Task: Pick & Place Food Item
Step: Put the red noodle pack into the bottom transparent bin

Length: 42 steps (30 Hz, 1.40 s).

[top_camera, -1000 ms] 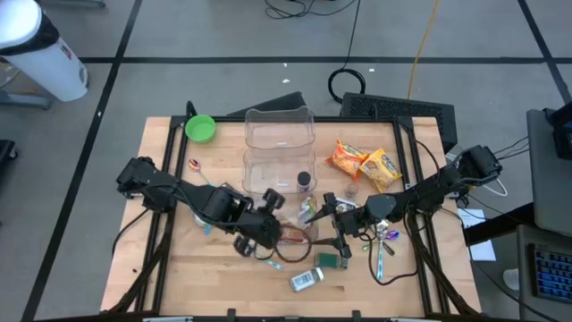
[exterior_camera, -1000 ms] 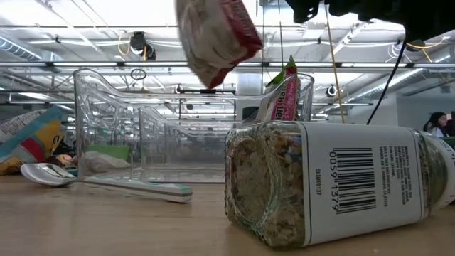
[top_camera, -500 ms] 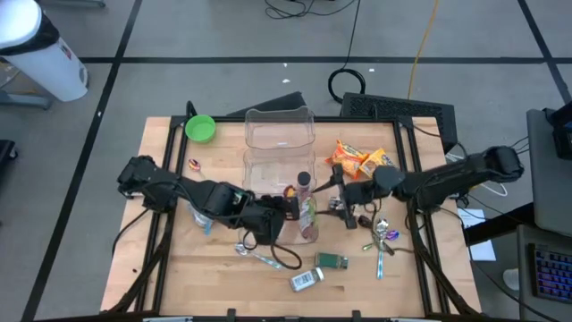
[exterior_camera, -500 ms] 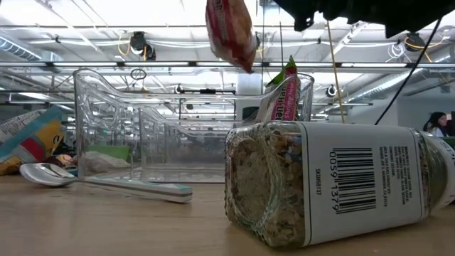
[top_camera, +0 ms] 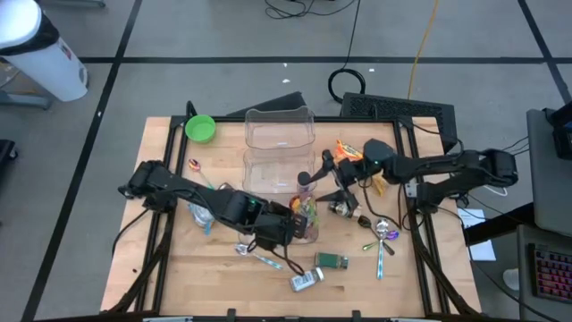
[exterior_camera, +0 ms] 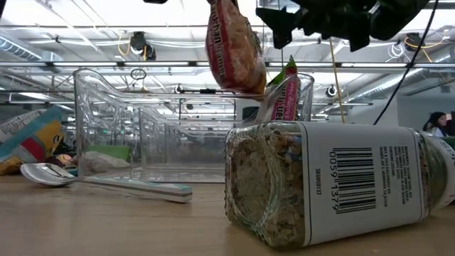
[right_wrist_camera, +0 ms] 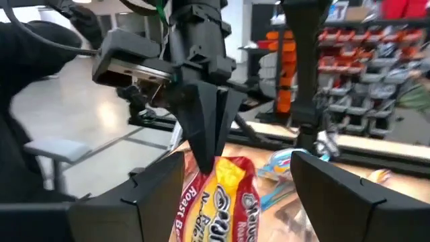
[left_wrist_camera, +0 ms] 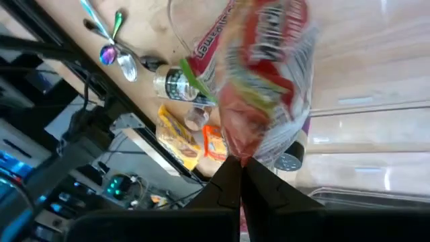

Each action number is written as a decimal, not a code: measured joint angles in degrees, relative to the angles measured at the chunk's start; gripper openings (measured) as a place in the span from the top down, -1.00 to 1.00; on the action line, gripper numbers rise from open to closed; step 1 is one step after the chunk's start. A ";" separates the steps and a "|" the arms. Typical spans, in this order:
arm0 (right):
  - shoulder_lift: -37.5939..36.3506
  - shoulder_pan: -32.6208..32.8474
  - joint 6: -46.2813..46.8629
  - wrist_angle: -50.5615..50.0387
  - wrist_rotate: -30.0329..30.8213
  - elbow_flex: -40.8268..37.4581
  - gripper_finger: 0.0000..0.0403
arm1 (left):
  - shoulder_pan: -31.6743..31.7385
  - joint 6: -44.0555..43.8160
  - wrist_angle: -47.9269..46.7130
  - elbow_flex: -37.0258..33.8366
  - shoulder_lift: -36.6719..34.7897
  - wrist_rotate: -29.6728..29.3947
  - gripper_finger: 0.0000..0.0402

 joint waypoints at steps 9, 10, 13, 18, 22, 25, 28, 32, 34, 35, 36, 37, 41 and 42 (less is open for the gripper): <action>6.56 -0.10 3.23 3.89 -2.09 2.25 -0.30 | -1.13 0.38 3.86 0.00 0.12 -2.69 0.99; 7.26 -0.22 3.85 4.16 -3.09 2.67 -0.30 | -1.42 1.12 3.96 0.00 0.12 -2.93 0.99; 9.10 -0.28 4.98 4.04 -5.73 4.39 -0.30 | -1.91 1.35 4.17 0.00 0.12 -2.87 0.99; 11.04 -0.28 5.78 4.12 -6.69 5.64 -0.30 | -2.03 0.76 4.44 0.00 0.10 -4.04 0.99; 12.10 -0.28 6.46 3.88 -6.72 5.82 -0.30 | -2.26 1.33 4.83 0.00 0.09 -5.51 0.99; 12.01 -0.19 6.22 3.61 -7.29 5.82 -0.29 | -2.29 1.32 5.28 0.00 0.09 -5.53 0.99; 12.02 -0.19 6.14 3.90 -9.38 5.82 -0.19 | -2.25 1.15 6.16 0.00 0.09 -5.70 0.99; 12.01 -0.17 5.77 3.89 -9.60 5.82 0.08 | -2.25 1.61 6.48 0.00 0.09 -5.70 0.99; 12.01 -0.17 5.26 3.87 -9.58 5.82 0.25 | -2.16 1.58 6.88 0.00 0.09 -5.70 0.99; 12.01 -0.17 4.96 3.89 -9.56 5.82 0.34 | -2.14 1.63 6.86 0.00 0.09 -5.68 0.99; 12.01 -0.17 4.67 3.91 -9.56 5.82 0.43 | -2.14 1.61 6.84 0.00 0.09 -5.68 0.99; 12.01 -0.17 4.37 3.87 -9.55 5.82 0.52 | -2.12 1.59 6.84 0.00 0.09 -5.68 0.99; 12.01 -0.17 3.26 3.84 -9.35 5.82 0.90 | -2.01 0.69 6.90 0.00 0.09 -5.66 0.99; 12.01 -0.17 2.54 3.58 -9.36 5.82 0.95 | -1.93 0.67 6.91 0.00 0.09 -5.66 0.99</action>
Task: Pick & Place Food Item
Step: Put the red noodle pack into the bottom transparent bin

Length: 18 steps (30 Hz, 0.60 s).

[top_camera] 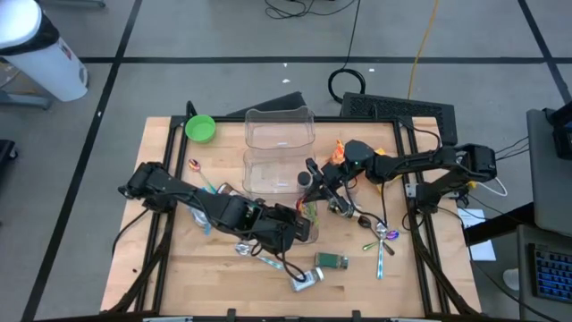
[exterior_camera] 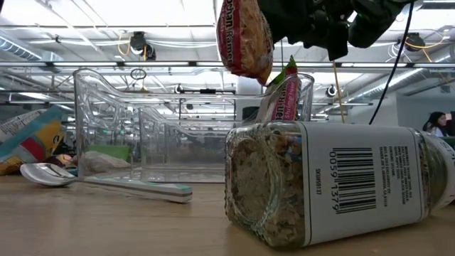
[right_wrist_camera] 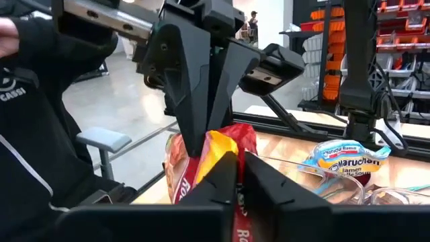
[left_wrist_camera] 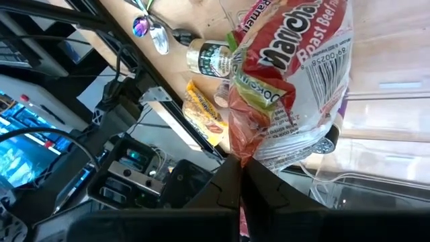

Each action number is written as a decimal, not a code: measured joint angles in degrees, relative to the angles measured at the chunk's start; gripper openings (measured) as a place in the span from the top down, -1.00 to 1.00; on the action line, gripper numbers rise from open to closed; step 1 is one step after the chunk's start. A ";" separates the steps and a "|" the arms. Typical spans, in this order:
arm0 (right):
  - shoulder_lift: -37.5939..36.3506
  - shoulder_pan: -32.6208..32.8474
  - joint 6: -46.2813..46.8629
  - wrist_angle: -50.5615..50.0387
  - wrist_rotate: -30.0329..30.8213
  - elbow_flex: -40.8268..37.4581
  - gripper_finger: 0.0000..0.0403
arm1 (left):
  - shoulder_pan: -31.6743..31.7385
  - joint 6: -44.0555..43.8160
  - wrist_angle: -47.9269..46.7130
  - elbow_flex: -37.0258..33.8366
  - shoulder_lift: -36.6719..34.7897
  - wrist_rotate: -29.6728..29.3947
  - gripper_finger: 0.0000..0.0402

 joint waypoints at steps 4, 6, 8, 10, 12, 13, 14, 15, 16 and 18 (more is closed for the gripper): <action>0.00 0.00 -1.31 -0.14 0.04 -0.02 0.98 | 0.05 -0.55 0.12 0.00 0.00 -0.94 0.95; 0.00 0.00 -1.95 -0.11 0.09 -0.02 0.99 | -0.02 -2.32 0.20 0.00 0.00 -3.18 0.91; 0.00 0.00 -2.27 -0.13 0.10 -0.02 0.99 | -0.26 -3.54 0.22 0.01 -0.02 -5.04 0.88; 0.00 0.00 -2.53 -0.12 0.11 -0.04 1.00 | -0.26 -5.43 0.24 0.00 -0.04 -6.01 0.87; 0.00 -0.11 -2.58 -0.06 0.13 -0.04 1.00 | -0.26 -8.09 0.20 0.01 -0.27 -6.49 0.87; 0.00 -0.13 -2.72 0.04 0.15 -0.04 1.00 | -0.23 -10.06 0.17 0.01 -0.49 -6.46 0.86; 0.00 -0.15 -2.73 0.25 0.21 -0.04 1.00 | -0.21 -12.27 0.27 0.01 -0.65 -6.25 0.86; 0.00 -0.15 -2.75 0.38 0.29 -0.04 1.00 | -0.21 -14.21 0.32 0.02 -1.04 -5.91 0.86; 0.00 -0.14 -2.77 0.52 0.29 -0.04 1.00 | -0.21 -16.25 0.20 0.02 -1.45 -5.17 0.86; 0.00 -0.13 -3.06 0.57 0.28 -0.04 1.00 | -0.21 -18.89 0.47 0.06 -2.00 -3.44 0.85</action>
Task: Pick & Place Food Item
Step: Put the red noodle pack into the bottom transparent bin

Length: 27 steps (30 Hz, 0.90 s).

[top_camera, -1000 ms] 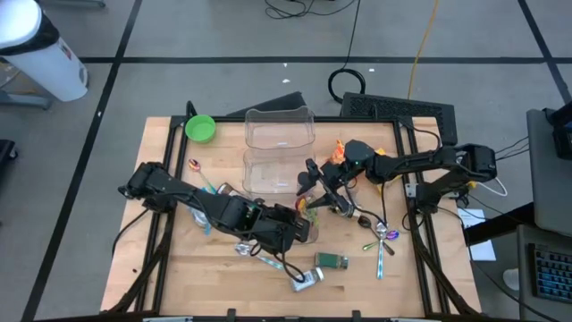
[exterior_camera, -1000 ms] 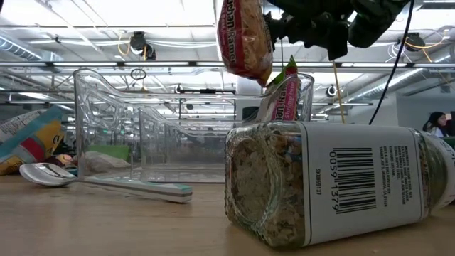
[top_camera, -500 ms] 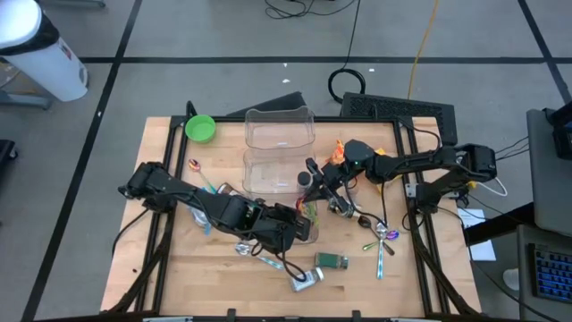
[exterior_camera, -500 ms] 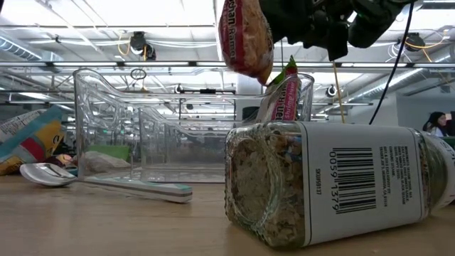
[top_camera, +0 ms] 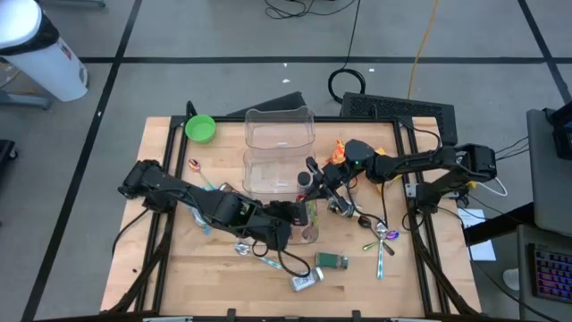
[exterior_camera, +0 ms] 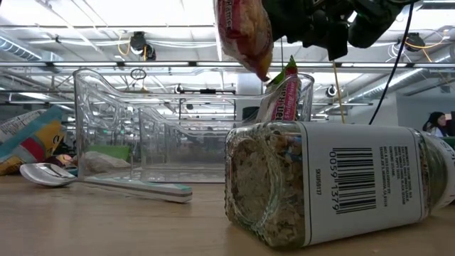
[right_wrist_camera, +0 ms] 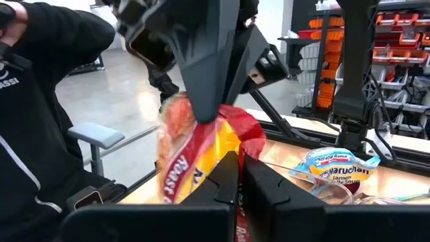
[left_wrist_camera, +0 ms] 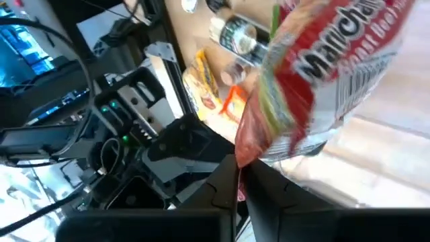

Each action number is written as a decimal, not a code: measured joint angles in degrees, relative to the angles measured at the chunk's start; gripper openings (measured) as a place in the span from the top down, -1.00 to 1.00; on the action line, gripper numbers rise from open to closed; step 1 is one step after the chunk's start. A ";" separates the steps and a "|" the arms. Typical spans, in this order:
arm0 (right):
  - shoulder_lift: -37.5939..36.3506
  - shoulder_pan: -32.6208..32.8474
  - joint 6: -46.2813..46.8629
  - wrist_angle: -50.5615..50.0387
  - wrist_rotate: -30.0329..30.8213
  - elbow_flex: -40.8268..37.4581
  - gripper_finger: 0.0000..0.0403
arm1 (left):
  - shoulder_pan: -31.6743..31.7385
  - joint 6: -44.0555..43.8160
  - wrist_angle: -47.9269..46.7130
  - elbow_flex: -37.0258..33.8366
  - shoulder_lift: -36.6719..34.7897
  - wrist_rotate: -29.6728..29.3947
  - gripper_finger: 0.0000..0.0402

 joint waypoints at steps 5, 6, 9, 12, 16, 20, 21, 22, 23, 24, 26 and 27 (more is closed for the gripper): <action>-0.02 -0.28 -0.16 -0.11 1.15 -0.01 1.00 | -0.22 -4.56 -0.11 0.01 -1.73 2.22 0.71; 0.00 -0.35 -0.17 -0.21 1.14 -0.06 1.00 | -0.22 -5.71 -0.35 0.01 -1.92 2.38 0.66; 0.00 -0.37 -0.36 0.00 1.29 -0.07 1.00 | -0.21 -9.79 -0.22 0.01 -2.84 2.55 0.51; 0.00 -0.37 -1.10 0.27 1.43 -0.02 1.00 | 0.00 -13.81 -0.36 0.01 -3.78 2.14 0.36; 0.00 -0.37 -1.68 1.07 3.77 -0.02 1.00 | -0.01 -25.40 -0.25 0.01 -6.14 -3.28 0.19; -0.52 -0.37 -3.28 1.15 4.41 0.00 1.00 | 0.40 -45.09 -0.61 0.01 -9.26 -9.59 0.07; -0.58 -0.37 -3.91 1.22 4.91 0.00 1.00 | 0.68 -50.48 -0.89 0.01 -10.06 -10.43 0.05; -0.65 -0.36 -4.40 1.13 5.71 0.00 1.00 | 1.03 -55.67 -0.87 0.01 -10.99 -10.63 0.04; -0.81 -0.40 -4.68 0.96 6.60 0.00 1.00 | 1.28 -60.90 -0.90 0.01 -11.89 -10.55 0.02; -1.02 -0.55 -4.99 0.78 7.15 -0.02 1.00 | 1.58 -66.11 -0.89 0.01 -12.64 -10.17 0.01; -1.29 -0.82 -6.20 1.04 7.64 0.00 1.00 | 2.24 -75.75 -1.11 0.01 -14.19 -7.68 0.01; -1.31 -1.04 -6.67 1.04 8.19 0.00 1.00 | 2.75 -80.05 -1.24 0.01 -14.81 -5.66 0.01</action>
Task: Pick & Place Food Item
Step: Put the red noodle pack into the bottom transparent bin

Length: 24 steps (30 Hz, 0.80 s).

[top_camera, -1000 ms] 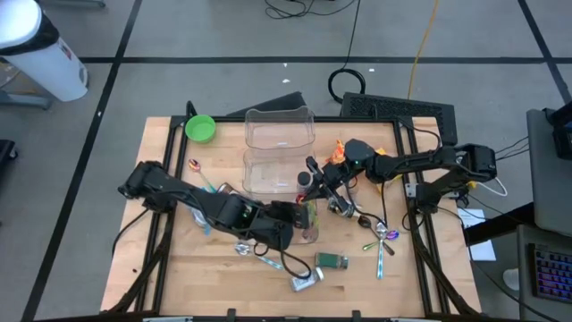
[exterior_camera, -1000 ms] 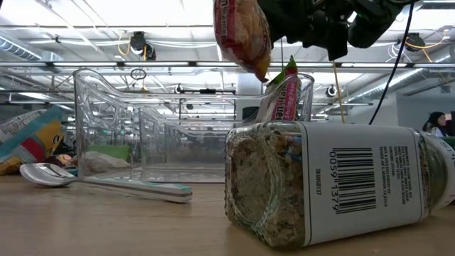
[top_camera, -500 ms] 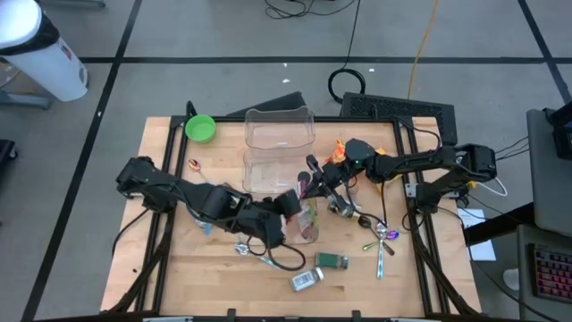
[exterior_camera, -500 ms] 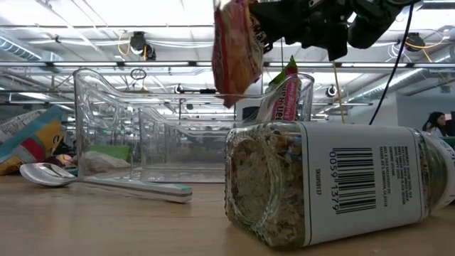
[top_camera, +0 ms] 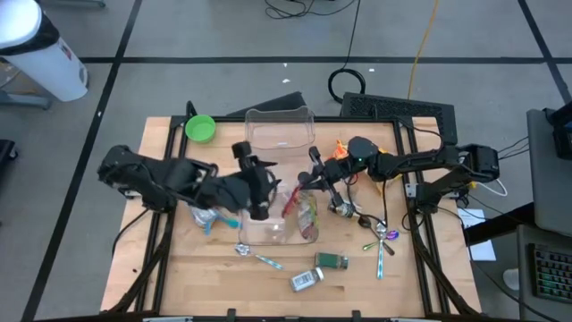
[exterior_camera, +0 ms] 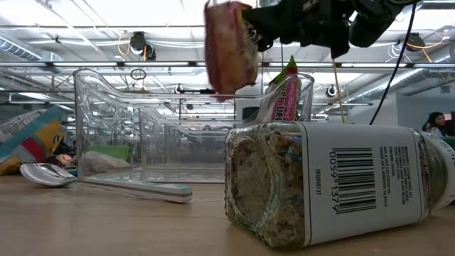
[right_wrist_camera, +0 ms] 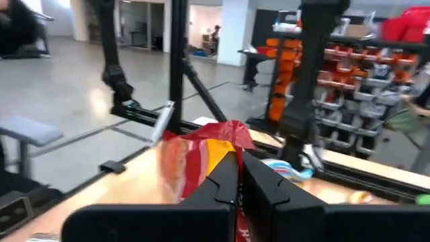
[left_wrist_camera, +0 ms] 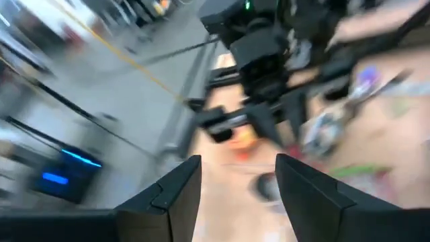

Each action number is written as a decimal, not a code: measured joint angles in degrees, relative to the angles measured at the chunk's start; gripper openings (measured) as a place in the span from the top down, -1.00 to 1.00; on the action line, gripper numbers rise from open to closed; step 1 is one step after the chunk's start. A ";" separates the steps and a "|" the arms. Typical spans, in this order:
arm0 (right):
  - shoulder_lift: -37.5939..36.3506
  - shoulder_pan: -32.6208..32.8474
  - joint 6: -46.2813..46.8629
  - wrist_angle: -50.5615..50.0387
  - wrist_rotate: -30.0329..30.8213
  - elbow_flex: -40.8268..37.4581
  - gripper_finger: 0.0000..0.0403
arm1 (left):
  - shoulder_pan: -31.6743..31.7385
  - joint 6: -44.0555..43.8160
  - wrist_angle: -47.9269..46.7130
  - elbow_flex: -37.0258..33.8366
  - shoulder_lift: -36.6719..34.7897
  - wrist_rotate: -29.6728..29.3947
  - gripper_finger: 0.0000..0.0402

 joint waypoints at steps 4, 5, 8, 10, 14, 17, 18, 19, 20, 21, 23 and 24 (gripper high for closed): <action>0.11 0.03 -2.59 -2.06 2.29 0.00 1.00 | 1.46 -11.23 0.38 0.02 -1.20 8.09 0.04; 0.09 0.10 -3.57 -2.59 2.29 0.00 1.00 | 1.58 -12.97 0.78 0.02 -1.15 9.04 0.05; 0.09 1.02 -6.06 -4.46 2.26 0.00 1.00 | 1.73 -20.02 0.46 0.02 -0.28 11.34 0.09; 0.09 1.98 -7.49 -5.24 2.15 0.00 1.00 | 1.74 -23.08 0.37 0.02 0.71 13.96 0.12; 0.09 3.70 -9.54 -6.29 2.07 0.00 1.00 | 2.17 -28.91 0.28 0.00 3.89 20.51 0.13; 0.09 4.57 -10.00 -6.52 2.12 0.00 1.00 | 3.28 -34.81 0.64 -0.02 6.08 25.13 0.11; 0.09 4.86 -9.98 -6.66 2.13 0.00 1.00 | 3.62 -36.38 0.69 -0.02 6.76 26.36 0.11; 0.09 5.16 -10.01 -7.01 2.15 0.00 1.00 | 3.97 -38.18 0.67 -0.02 7.61 27.38 0.11; 0.09 5.49 -10.13 -7.45 2.17 0.00 1.00 | 4.40 -39.98 0.73 -0.02 8.38 28.28 0.11; 0.09 5.79 -10.22 -7.83 2.19 0.00 1.00 | 4.71 -41.82 0.71 -0.06 8.99 28.84 0.11; 0.09 6.37 -10.47 -8.58 2.17 0.01 1.00 | 5.41 -44.99 0.75 -0.07 9.92 30.18 0.11; 0.09 6.54 -10.61 -9.14 2.16 0.02 1.00 | 5.68 -46.01 0.72 -0.07 10.08 30.99 0.11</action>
